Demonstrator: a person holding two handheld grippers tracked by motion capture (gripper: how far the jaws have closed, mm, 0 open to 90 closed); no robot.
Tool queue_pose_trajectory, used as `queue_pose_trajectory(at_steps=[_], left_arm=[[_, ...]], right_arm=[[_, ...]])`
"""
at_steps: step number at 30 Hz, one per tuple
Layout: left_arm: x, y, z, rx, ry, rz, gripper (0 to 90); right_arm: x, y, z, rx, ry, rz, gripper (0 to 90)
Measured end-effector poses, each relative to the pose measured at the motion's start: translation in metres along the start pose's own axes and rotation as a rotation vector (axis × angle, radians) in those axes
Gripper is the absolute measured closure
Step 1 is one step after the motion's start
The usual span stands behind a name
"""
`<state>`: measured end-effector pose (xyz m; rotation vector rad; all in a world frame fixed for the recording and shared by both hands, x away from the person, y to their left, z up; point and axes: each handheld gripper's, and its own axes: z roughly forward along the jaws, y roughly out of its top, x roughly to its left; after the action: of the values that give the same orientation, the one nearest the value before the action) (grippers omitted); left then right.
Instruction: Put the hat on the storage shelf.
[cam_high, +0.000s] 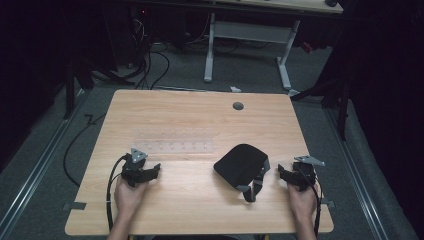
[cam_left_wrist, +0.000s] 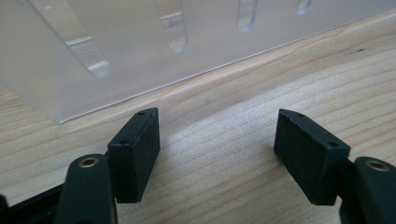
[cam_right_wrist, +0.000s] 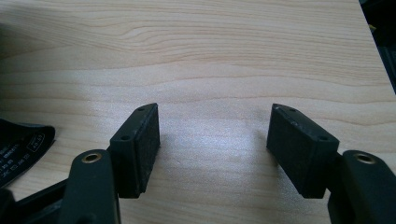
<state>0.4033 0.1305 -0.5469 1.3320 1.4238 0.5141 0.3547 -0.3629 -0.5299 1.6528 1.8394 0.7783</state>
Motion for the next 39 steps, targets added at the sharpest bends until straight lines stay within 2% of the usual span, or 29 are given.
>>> queue_pose_trajectory(at_steps=[11, 14, 26, 28, 31, 34, 39], left_arm=[[0.000, 0.000, 0.000, 0.000, 0.002, -0.001, 31.2], [-0.001, 0.000, 0.000, 0.000, 0.002, -0.001, 30.9], [-0.001, -0.001, 0.000, 0.000, 0.001, -0.001, 29.6], [-0.001, -0.001, 0.000, 0.000, 0.001, -0.001, 29.6], [-0.001, -0.001, 0.000, 0.001, 0.001, 0.000, 29.6], [-0.001, -0.001, 0.000, 0.001, 0.001, 0.000, 29.6], [-0.001, -0.001, 0.000, 0.001, 0.001, 0.000, 29.5]], right_arm=[[0.000, 0.000, 0.000, 0.001, -0.001, 0.002, 34.4], [0.001, 0.000, 0.000, 0.003, 0.006, -0.010, 35.5], [0.001, 0.000, -0.001, -0.001, 0.011, 0.003, 37.0], [0.001, 0.000, -0.002, 0.002, 0.010, 0.002, 39.4], [0.001, 0.000, -0.004, 0.014, 0.033, 0.021, 40.9], [0.002, 0.000, -0.006, 0.018, 0.042, 0.012, 41.5], [0.004, 0.001, -0.015, -0.008, 0.068, 0.016, 42.3]])
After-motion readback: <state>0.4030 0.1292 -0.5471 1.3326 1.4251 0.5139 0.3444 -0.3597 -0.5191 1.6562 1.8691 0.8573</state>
